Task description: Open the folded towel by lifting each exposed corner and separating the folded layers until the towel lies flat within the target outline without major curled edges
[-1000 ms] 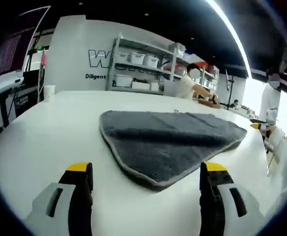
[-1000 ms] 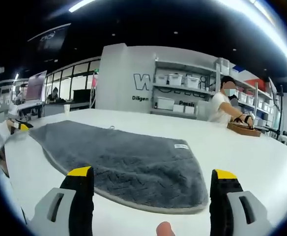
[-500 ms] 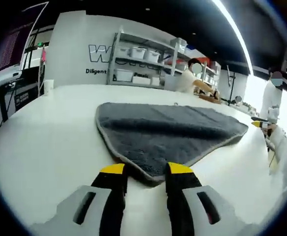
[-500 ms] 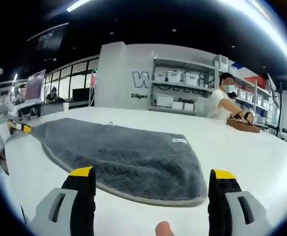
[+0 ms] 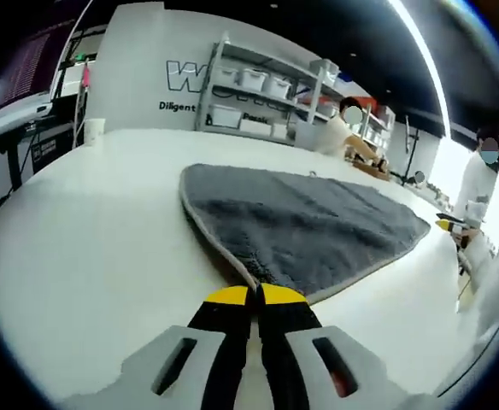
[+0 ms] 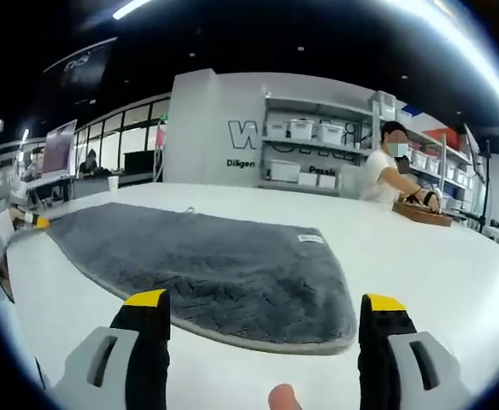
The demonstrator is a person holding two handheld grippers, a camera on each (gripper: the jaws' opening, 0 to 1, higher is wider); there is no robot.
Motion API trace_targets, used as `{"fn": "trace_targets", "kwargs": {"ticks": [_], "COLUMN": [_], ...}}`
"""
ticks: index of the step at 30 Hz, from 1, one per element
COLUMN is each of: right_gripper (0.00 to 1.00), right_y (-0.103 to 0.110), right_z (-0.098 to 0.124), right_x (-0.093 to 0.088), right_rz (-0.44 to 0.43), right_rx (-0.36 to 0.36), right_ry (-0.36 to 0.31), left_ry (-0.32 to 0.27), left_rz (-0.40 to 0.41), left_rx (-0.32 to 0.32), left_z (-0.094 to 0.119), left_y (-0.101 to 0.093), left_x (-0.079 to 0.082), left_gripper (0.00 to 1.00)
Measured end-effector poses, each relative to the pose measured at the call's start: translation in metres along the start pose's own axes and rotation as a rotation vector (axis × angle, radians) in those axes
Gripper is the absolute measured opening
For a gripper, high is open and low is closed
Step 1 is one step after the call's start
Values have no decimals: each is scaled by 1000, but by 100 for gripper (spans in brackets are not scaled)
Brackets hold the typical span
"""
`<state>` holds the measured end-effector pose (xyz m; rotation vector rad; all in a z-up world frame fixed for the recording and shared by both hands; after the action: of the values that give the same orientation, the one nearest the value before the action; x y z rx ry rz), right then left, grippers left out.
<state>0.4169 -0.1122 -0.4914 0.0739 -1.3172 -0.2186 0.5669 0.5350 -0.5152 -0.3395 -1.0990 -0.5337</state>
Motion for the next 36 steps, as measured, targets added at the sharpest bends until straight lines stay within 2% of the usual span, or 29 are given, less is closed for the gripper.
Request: {"fn": "trace_targets", "kwargs": {"ticks": [6, 9, 12, 14, 16, 17, 20, 21, 24, 27, 30, 36], "right_gripper": [91, 91, 91, 91, 91, 92, 94, 94, 95, 96, 95, 96], "right_y": [1, 2, 4, 3, 3, 4, 6, 7, 9, 12, 15, 18], "right_z": [-1, -3, -3, -1, 0, 0, 0, 0, 0, 1, 3, 6], "right_x": [0, 1, 4, 8, 11, 13, 17, 19, 22, 25, 30, 35], "right_rz": [7, 10, 13, 13, 12, 10, 20, 23, 32, 49, 79, 121], "right_rx": [-6, 0, 17, 26, 32, 32, 31, 31, 38, 51, 64, 72], "right_ry": [7, 13, 20, 21, 24, 29, 51, 55, 76, 120, 160, 220], "left_ry": [5, 1, -13, -8, 27, 41, 55, 55, 44, 50, 81, 115], "left_rz": [10, -21, -33, -34, -45, -85, -129, -133, -126, -126, -152, -162], "left_rx": [-6, -3, 36, 68, 101, 106, 103, 101, 82, 66, 61, 25], "left_z": [8, 9, 14, 18, 23, 26, 31, 32, 36, 39, 41, 42], "left_y": [-1, 1, 6, 8, 8, 7, 0, -2, -6, -11, -17, -22], "left_x": [-6, -5, -1, 3, 6, 9, 18, 21, 28, 33, 36, 39], "left_gripper": [2, 5, 15, 28, 36, 39, 52, 58, 68, 76, 83, 91]}}
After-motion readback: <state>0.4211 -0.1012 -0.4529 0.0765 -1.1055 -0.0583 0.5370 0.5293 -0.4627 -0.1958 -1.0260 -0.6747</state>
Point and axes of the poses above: the point that each gripper's makers call its tool centre point, and the gripper's own axes: z roughly backward along the fingers, y roughly to its left, x roughly out of its top, the point moved 10 cm from there along z, roughly backward along the fingers, and after that the axes turned 15 degrees about -z, right-handed, at the moved point
